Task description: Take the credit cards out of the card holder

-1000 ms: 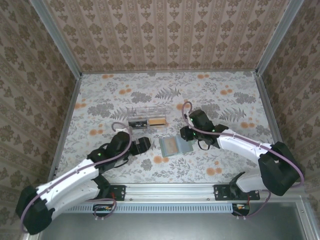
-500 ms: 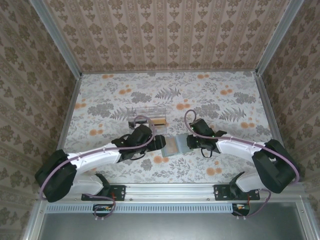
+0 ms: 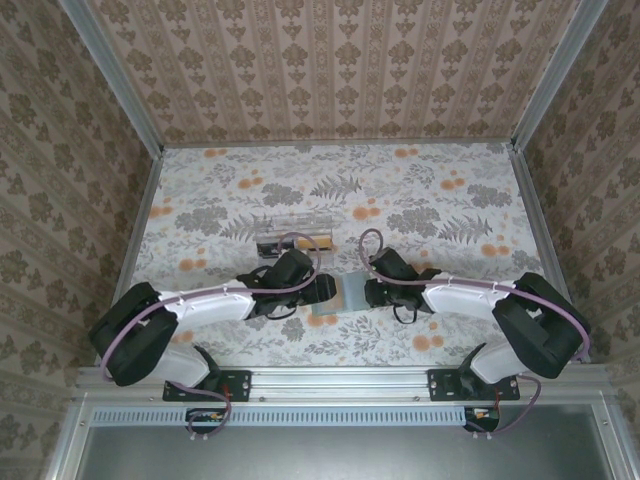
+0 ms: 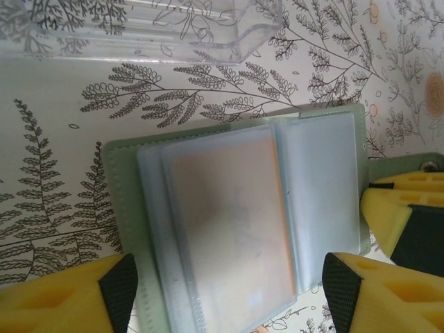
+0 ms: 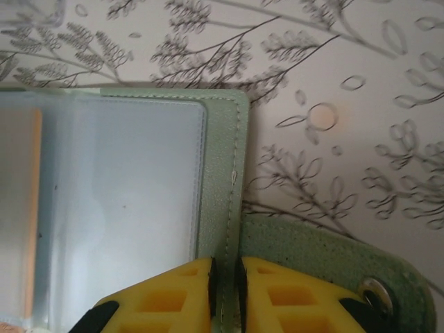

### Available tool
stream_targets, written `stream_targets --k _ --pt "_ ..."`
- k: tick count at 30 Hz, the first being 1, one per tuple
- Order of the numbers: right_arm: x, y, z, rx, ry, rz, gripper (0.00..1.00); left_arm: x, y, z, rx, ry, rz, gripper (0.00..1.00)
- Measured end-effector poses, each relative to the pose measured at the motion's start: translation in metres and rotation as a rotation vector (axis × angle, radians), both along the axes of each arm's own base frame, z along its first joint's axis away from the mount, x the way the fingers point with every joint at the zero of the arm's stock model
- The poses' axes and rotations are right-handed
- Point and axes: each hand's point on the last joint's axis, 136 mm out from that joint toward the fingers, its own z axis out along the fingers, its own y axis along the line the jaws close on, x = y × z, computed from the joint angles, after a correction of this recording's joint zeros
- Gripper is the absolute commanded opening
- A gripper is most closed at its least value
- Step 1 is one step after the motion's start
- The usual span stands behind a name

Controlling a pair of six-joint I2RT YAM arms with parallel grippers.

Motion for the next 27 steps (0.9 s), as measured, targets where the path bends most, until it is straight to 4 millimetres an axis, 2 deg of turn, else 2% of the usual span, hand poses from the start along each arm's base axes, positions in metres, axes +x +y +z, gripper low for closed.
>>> stream_targets --k 8,22,27 --pt "-0.003 0.005 -0.002 0.018 0.008 -0.015 0.2 -0.002 -0.003 -0.007 0.001 0.019 -0.019 0.68" --pt "-0.002 0.006 -0.002 0.021 0.008 -0.018 0.2 0.0 -0.01 -0.01 -0.021 0.025 -0.033 0.68" --pt "-0.002 0.006 -0.003 0.02 0.008 -0.018 0.2 0.001 -0.015 -0.008 -0.045 0.019 -0.043 0.71"
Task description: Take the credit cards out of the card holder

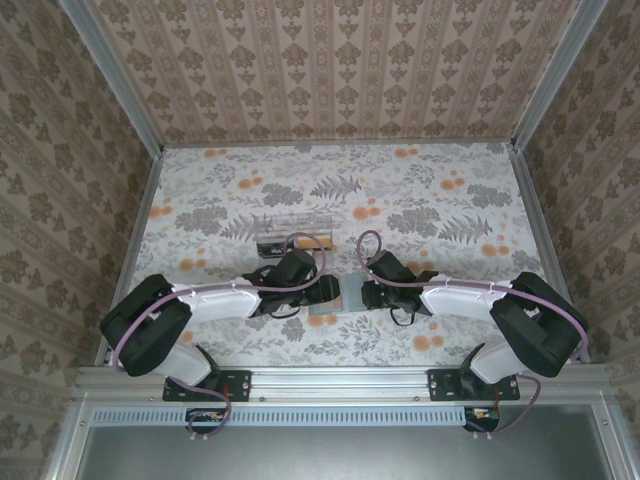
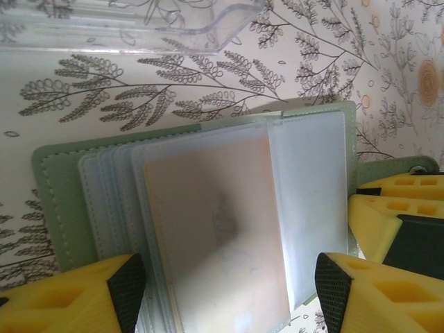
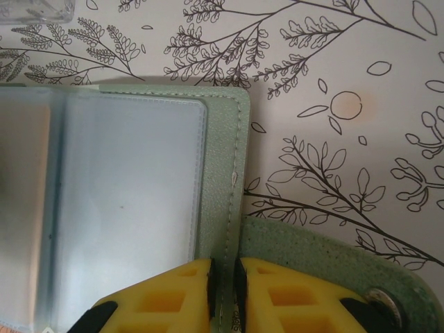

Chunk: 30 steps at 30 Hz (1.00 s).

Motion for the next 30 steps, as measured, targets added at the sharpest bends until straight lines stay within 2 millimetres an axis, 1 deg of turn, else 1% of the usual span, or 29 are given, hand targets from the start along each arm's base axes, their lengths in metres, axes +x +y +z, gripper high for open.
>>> stream_targets --k 4,9,12,15,19,23,26,30 --pt "0.0 0.0 0.0 0.0 0.0 0.0 0.2 0.0 -0.006 0.004 -0.03 -0.003 -0.015 0.74" --pt "0.0 0.0 0.0 0.0 0.0 0.0 0.2 -0.001 -0.013 0.011 -0.073 -0.009 -0.036 0.8" --pt "0.0 0.0 0.0 0.0 -0.001 0.0 0.2 -0.001 -0.015 0.012 -0.081 -0.009 -0.041 0.85" --pt "0.0 0.0 0.0 0.0 0.0 0.0 0.2 -0.002 -0.014 0.011 -0.074 -0.007 -0.043 0.87" --pt "0.0 0.0 0.0 0.0 0.0 0.0 0.2 -0.002 -0.003 0.011 -0.029 -0.017 -0.029 0.88" --pt "0.0 0.0 0.0 0.0 0.0 0.0 0.2 -0.002 0.008 0.018 0.007 -0.044 -0.016 0.85" --pt "0.0 0.0 0.0 0.0 -0.001 0.0 0.2 -0.001 0.009 0.021 0.013 -0.058 -0.019 0.83" --pt "0.0 0.0 0.0 0.0 0.0 0.0 0.2 -0.001 0.007 0.017 0.019 -0.053 -0.025 0.81"
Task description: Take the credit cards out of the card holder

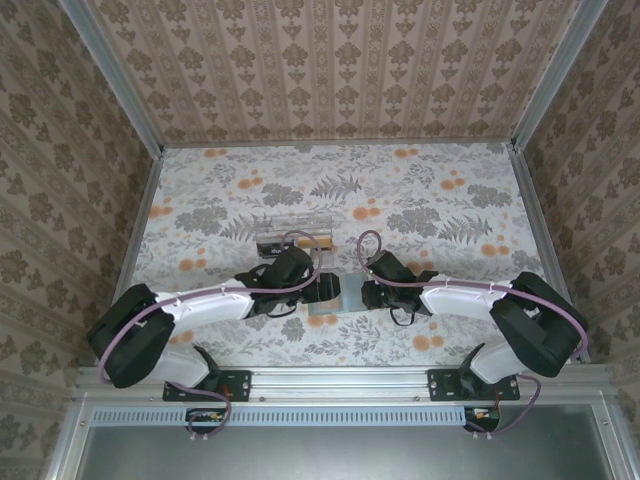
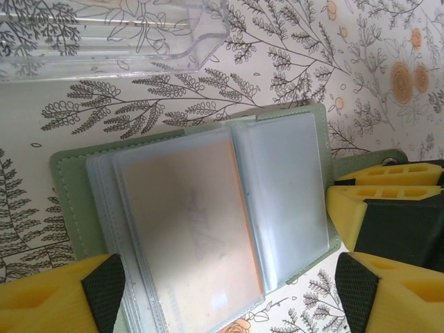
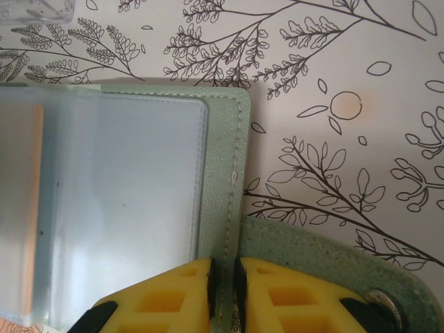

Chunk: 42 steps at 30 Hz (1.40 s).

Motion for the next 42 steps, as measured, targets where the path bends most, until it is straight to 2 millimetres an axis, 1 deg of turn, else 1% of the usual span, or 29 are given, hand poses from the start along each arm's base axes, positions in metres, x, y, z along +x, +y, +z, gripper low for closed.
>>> stream_targets --k 5,8,17,26,29,34,42 --pt "0.0 0.0 0.0 0.0 0.0 0.0 0.2 -0.002 -0.002 -0.013 0.017 0.03 -0.011 0.8" --pt "0.0 0.0 0.0 0.0 0.0 0.0 0.2 -0.003 -0.004 -0.015 0.014 0.034 -0.016 0.8" --pt "0.0 0.0 0.0 0.0 0.0 0.0 0.2 -0.002 -0.005 -0.015 0.011 0.035 -0.018 0.79" --pt "0.0 0.0 0.0 -0.001 0.001 0.0 0.2 0.0 -0.012 0.0 -0.013 0.013 -0.029 0.79" --pt "0.0 0.0 0.0 -0.002 0.001 0.0 0.2 0.0 -0.012 -0.002 -0.009 0.016 -0.029 0.79" --pt "0.0 0.0 0.0 -0.002 0.001 0.0 0.2 -0.001 -0.01 -0.01 0.012 0.033 -0.028 0.79" --pt "0.0 0.0 0.0 -0.001 0.001 0.001 0.2 -0.003 -0.01 -0.012 0.021 0.035 -0.03 0.78"
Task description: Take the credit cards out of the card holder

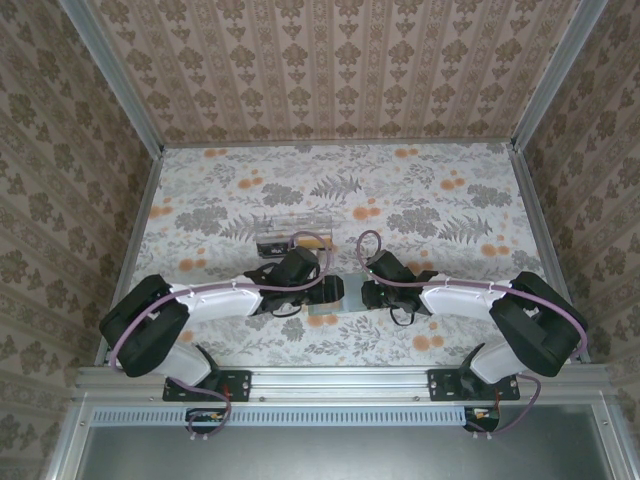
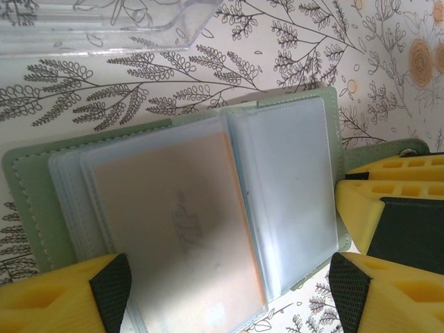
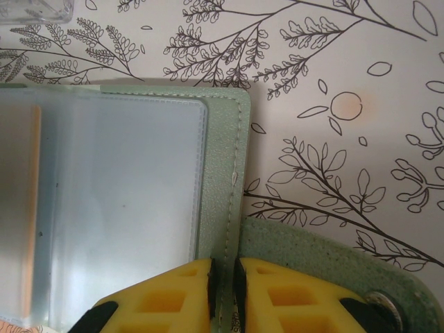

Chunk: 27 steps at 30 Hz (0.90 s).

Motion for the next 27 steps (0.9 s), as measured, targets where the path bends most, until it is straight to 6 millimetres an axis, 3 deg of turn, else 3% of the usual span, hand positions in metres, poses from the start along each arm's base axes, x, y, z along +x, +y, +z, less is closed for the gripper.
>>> stream_targets --k 15,27 --pt "0.0 0.0 0.0 -0.001 0.001 0.002 0.2 -0.002 0.002 -0.003 0.023 0.004 0.002 0.78" --pt "0.0 0.001 0.0 -0.001 0.001 0.003 0.2 0.001 -0.015 0.001 -0.035 -0.002 -0.027 0.85"
